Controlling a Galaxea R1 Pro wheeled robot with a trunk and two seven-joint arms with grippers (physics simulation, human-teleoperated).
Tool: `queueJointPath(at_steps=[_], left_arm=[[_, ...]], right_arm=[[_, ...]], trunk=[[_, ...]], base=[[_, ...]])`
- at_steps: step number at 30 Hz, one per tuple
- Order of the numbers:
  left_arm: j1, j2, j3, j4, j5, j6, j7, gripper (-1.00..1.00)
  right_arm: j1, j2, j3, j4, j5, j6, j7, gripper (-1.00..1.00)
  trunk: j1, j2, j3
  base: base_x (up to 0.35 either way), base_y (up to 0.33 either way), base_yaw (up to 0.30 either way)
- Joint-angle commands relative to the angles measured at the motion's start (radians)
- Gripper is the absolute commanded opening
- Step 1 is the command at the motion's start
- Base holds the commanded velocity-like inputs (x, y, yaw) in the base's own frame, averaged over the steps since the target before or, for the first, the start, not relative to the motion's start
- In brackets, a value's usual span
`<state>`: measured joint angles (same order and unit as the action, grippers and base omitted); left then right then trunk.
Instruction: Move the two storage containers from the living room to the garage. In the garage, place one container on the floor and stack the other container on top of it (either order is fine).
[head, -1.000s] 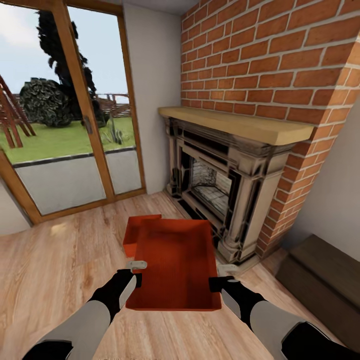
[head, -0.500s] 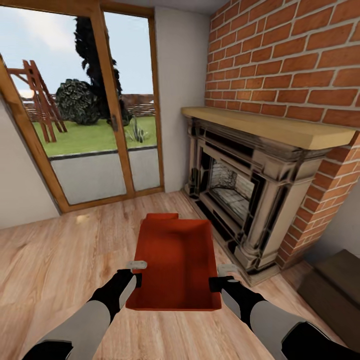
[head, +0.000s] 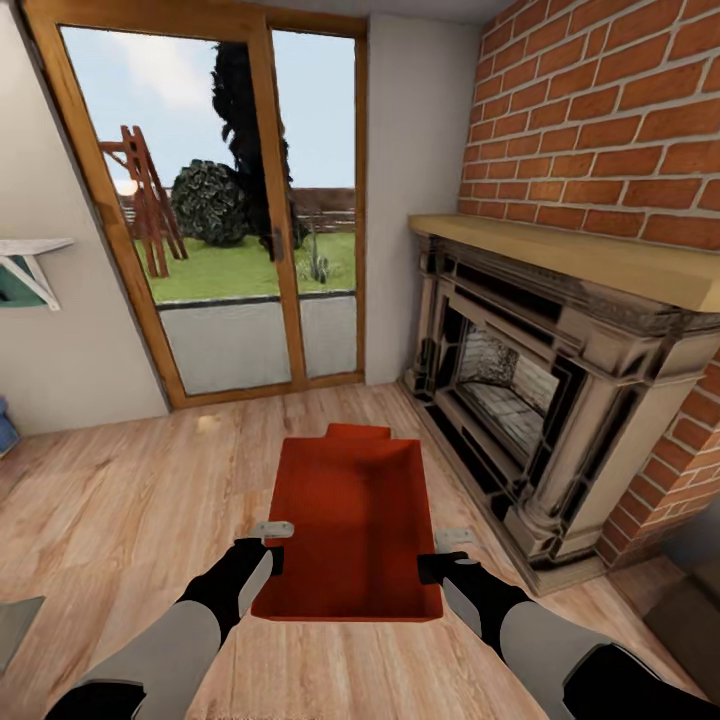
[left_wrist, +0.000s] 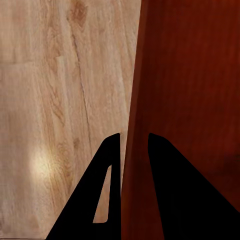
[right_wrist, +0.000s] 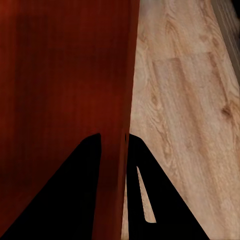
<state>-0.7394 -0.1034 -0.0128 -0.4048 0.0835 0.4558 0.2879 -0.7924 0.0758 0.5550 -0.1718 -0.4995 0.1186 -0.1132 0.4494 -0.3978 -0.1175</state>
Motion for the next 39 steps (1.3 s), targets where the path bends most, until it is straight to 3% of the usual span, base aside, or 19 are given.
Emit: queueJointPath(at_steps=[1, 24, 39], left_arm=[[-0.001, 0.001, 0.002, -0.002, -0.007, 0.007, 0.011, -1.00], [-0.001, 0.001, 0.002, -0.002, -0.007, 0.007, 0.011, -1.00], [-0.001, 0.001, 0.002, -0.003, -0.007, 0.007, 0.011, -1.00]], right_arm=[[-0.001, -0.005, 0.003, -0.001, 0.004, 0.006, -0.059, -1.00], [-0.001, -0.005, 0.003, -0.001, 0.004, 0.006, -0.059, -1.00], [-0.001, -0.005, 0.003, 0.000, 0.004, 0.006, -0.059, -1.00]], trunk=[[0.001, -0.002, -0.002], [0.001, -0.002, -0.002], [0.001, -0.002, 0.008]], base=[[0.000, 0.000, 0.274], [0.000, 0.000, 0.273], [0.000, 0.000, 0.099]])
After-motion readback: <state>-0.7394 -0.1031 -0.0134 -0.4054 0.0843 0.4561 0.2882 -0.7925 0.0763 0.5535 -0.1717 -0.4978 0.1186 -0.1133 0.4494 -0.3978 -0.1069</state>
